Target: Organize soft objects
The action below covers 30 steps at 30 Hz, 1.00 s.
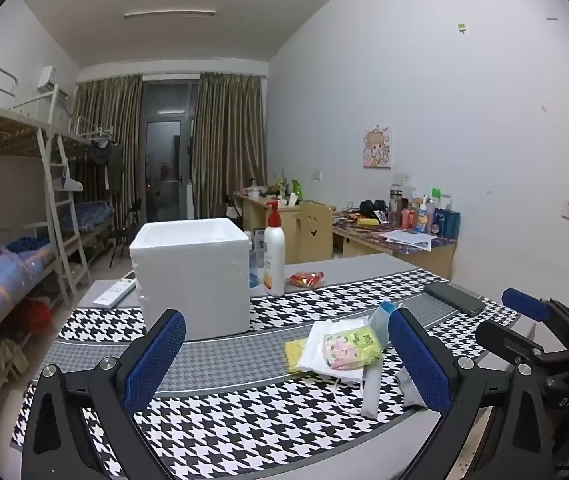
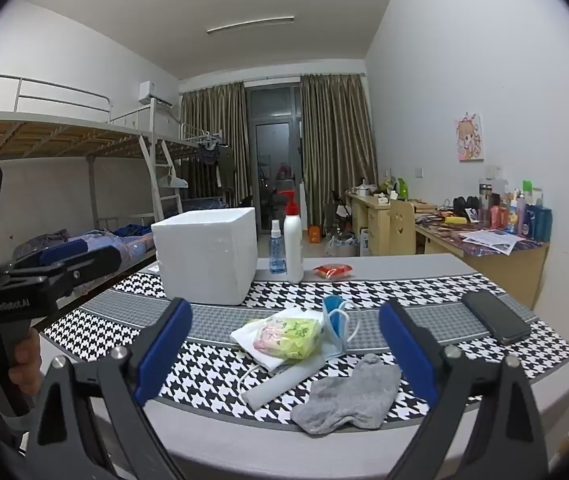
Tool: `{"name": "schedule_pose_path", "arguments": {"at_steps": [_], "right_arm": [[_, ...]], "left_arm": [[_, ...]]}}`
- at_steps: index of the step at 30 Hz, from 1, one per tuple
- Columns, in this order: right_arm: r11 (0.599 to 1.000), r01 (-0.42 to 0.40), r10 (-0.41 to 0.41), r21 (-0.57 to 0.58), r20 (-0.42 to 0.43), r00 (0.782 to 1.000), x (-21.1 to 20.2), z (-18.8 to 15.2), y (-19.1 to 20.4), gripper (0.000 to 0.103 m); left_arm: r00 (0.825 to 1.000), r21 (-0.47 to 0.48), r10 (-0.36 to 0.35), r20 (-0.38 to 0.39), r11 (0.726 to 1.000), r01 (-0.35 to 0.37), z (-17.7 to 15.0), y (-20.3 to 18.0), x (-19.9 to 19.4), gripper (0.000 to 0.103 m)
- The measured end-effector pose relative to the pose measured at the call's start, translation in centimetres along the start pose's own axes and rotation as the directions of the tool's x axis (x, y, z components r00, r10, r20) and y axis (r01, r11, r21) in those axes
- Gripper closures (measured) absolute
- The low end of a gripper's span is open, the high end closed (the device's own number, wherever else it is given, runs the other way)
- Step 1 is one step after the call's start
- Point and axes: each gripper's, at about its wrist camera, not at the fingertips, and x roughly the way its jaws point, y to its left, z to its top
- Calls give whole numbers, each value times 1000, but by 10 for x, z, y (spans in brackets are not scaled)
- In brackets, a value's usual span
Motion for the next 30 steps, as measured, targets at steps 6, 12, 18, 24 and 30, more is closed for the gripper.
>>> {"name": "schedule_pose_path", "arguments": {"at_steps": [6,12,18,24,30], "right_arm": [[1000,5,-5,-1,-6,1000,0,-1,-1,7],[1000,13,-13,-9,-10,1000,4,1,5,7],[1000,10,-10,5,-3,1000,1,-1,-3,7],[1000,15,-15,9,-4,1000,2,0,-4,7],[1000,20,-20,7,-4,1000,2,-2,-4,7]], "left_arm": [[999,31,12,48,999,-13,-2,-1,-6,1],[999,38,8,40,999,-9,-3,-8,-3,1],[999,44,-4,34,999,2,-3,-10,-1,1],[1000,54,2,26,999,-4,-3,-11,0,1],[1000,45,4,18,999,-5,-4,-9,4,1]]}}
